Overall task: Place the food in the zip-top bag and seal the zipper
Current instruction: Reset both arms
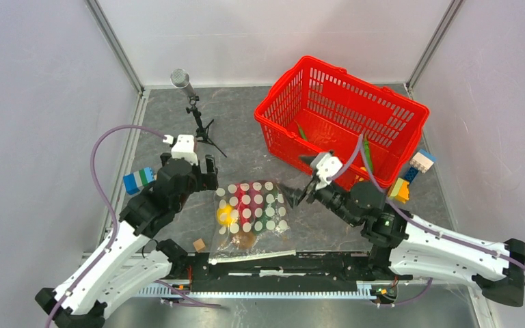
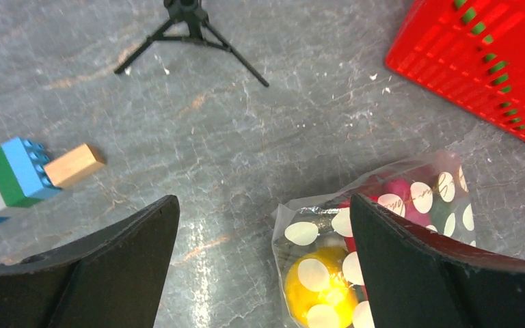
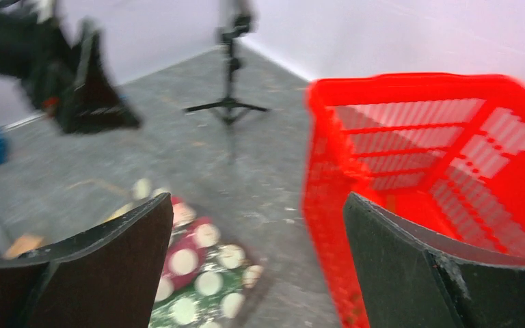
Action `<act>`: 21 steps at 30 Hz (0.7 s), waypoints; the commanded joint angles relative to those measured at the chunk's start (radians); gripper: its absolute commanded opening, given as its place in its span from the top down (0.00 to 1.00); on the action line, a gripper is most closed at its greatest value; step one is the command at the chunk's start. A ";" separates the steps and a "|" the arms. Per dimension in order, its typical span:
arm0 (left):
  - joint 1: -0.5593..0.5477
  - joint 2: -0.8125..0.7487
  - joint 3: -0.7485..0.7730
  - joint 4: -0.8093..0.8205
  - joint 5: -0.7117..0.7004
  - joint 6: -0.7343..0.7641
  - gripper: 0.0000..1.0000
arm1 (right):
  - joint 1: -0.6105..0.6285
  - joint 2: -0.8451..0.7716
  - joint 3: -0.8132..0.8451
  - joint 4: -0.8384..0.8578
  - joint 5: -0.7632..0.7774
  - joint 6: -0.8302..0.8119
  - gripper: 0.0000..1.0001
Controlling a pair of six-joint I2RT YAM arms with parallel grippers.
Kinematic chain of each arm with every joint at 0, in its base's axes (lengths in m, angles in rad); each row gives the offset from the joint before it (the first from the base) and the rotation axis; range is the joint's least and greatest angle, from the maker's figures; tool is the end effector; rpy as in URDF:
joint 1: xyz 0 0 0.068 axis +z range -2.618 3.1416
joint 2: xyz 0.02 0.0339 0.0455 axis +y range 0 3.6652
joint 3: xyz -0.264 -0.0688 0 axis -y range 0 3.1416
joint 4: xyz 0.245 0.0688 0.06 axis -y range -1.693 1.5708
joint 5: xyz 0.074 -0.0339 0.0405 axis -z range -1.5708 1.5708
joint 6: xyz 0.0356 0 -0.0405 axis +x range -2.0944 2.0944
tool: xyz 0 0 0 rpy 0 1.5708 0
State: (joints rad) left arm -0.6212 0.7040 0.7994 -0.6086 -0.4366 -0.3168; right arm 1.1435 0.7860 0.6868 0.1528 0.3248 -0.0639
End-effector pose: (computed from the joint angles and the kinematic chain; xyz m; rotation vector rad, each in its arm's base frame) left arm 0.1303 -0.0748 0.3153 0.0474 2.0339 -0.1336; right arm 0.0894 0.1689 0.3415 -0.6504 1.4089 0.6143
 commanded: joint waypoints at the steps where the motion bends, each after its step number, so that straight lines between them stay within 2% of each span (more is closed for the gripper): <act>1: 0.125 0.047 0.059 0.012 0.152 -0.061 0.00 | -0.033 0.049 0.186 -0.237 0.431 -0.039 0.02; 3: 0.194 0.046 0.072 -0.006 0.167 -0.069 0.00 | -0.113 0.049 0.239 -0.301 0.432 -0.013 0.02; 6: 0.313 0.026 0.059 -0.005 0.213 -0.114 0.00 | -0.331 0.051 0.313 -0.356 0.208 0.047 0.02; 9: 0.333 -0.008 0.056 -0.010 0.192 -0.142 0.00 | -0.486 0.137 0.435 -0.484 0.033 0.062 0.02; 11: 0.334 -0.033 0.070 -0.032 0.157 -0.158 0.00 | -0.550 0.171 0.459 -0.538 -0.006 0.085 0.02; 17: 0.331 -0.076 0.104 -0.087 0.098 -0.164 0.00 | -0.698 -0.005 0.241 -0.425 -0.045 0.204 0.02; 21: 0.331 -0.068 0.182 -0.120 0.097 -0.157 0.00 | -0.739 0.001 0.226 -0.402 -0.099 0.199 0.02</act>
State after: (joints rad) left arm -0.2935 0.6319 0.8894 -0.7071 -0.3145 -0.4408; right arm 0.4320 0.7910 0.9070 -0.3065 0.3023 0.0948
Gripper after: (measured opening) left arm 0.994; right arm 0.979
